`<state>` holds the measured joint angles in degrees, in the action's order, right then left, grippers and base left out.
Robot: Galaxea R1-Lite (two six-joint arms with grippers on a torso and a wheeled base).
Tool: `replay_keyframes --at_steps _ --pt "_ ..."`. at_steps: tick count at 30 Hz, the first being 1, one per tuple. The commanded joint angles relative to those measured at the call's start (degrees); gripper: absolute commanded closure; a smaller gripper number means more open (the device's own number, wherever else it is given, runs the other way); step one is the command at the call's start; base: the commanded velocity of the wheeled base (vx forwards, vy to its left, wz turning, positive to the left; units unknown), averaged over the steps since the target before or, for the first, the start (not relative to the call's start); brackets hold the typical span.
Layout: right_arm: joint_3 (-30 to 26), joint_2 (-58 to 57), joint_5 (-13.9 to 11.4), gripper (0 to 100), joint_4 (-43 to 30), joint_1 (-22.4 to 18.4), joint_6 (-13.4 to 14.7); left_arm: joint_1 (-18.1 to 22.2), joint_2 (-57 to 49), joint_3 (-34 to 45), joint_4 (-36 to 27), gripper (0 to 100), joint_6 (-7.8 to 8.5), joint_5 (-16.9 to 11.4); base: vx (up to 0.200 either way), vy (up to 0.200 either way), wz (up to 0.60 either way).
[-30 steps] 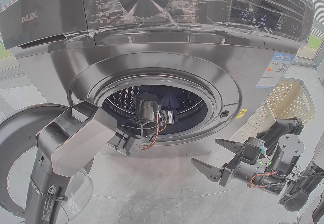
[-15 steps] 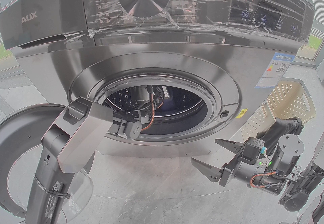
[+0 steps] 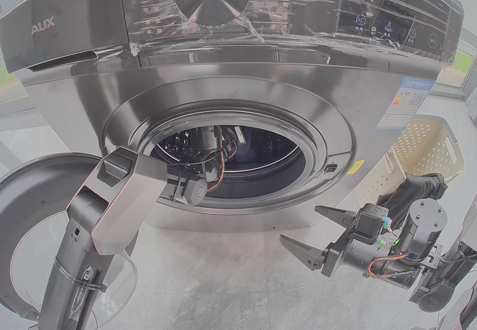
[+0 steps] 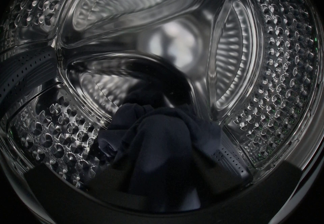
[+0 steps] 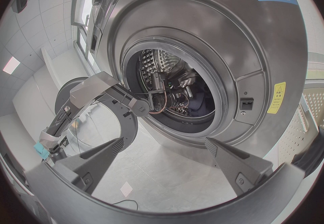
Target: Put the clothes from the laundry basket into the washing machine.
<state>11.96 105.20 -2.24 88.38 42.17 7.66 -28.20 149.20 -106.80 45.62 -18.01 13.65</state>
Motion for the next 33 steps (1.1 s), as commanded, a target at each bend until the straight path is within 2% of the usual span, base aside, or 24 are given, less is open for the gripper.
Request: replay_keyframes --at_steps 1,7,10,13,15,16,19,20,23,25,28,29,30,33 --pt "-0.01 0.09 -0.04 0 0.04 0.11 -0.01 -0.37 -0.05 0.19 -0.09 0 -0.10 0.15 0.000 0.000 0.00" --pt "-0.01 0.09 0.05 0 0.04 0.11 0.08 -1.86 -0.67 1.68 -0.27 0 0.16 1.99 0.000 0.000 0.00" --pt "-0.01 0.09 -0.04 0 0.04 0.02 0.08 -2.74 -2.42 3.79 -0.35 0 0.34 1.99 0.000 0.000 0.00" --pt "-0.01 0.09 0.05 0 0.04 0.11 0.08 -3.80 -4.71 7.57 -0.09 0 0.60 1.99 0.000 0.000 0.00" --pt "-0.01 0.09 0.05 0 0.04 0.02 0.08 -4.41 -6.73 10.83 0.26 0 1.13 1.99 0.000 0.000 0.00" --pt "-0.09 0.00 0.05 0 0.04 0.02 0.08 -5.11 -9.37 14.78 0.35 0 2.01 1.99 0.000 0.000 0.00" --pt "-0.01 0.00 0.05 0 0.04 0.02 0.08 -5.55 -11.30 17.86 0.44 0 2.45 1.90 0.000 0.000 0.00" --pt "-0.09 -0.09 0.13 0 0.04 0.11 0.08 -7.93 -15.78 27.08 1.84 0 3.24 1.02 0.000 0.000 0.00" --pt "-0.27 -0.35 0.13 0 0.04 0.11 0.08 -11.35 -19.65 37.02 5.71 0 3.42 -0.29 0.000 0.000 0.00" --pt "-1.41 -0.79 0.13 0 0.04 0.20 0.08 -13.20 -21.94 44.05 9.49 0 4.21 -1.44 0.000 0.000 0.00" --pt "-2.64 -1.93 0.22 0 0.12 0.64 -0.01 -14.52 -25.36 51.78 13.97 0 5.35 -2.05 0.000 0.000 0.00" --pt "-2.73 -2.11 0.22 0 0.12 0.64 -0.01 -14.61 -25.63 52.13 14.24 0 5.35 -2.14 0.000 0.000 0.00" --pt "-4.05 -3.52 0.31 0 0.12 1.07 0.08 -15.66 -29.05 57.50 16.26 0 5.44 -3.02 0.000 0.000 0.00" --pt "-5.46 -5.10 0.40 0 0.04 1.34 -0.01 -16.89 -33.19 62.86 17.40 0 5.53 -3.63 0.000 0.000 0.00"
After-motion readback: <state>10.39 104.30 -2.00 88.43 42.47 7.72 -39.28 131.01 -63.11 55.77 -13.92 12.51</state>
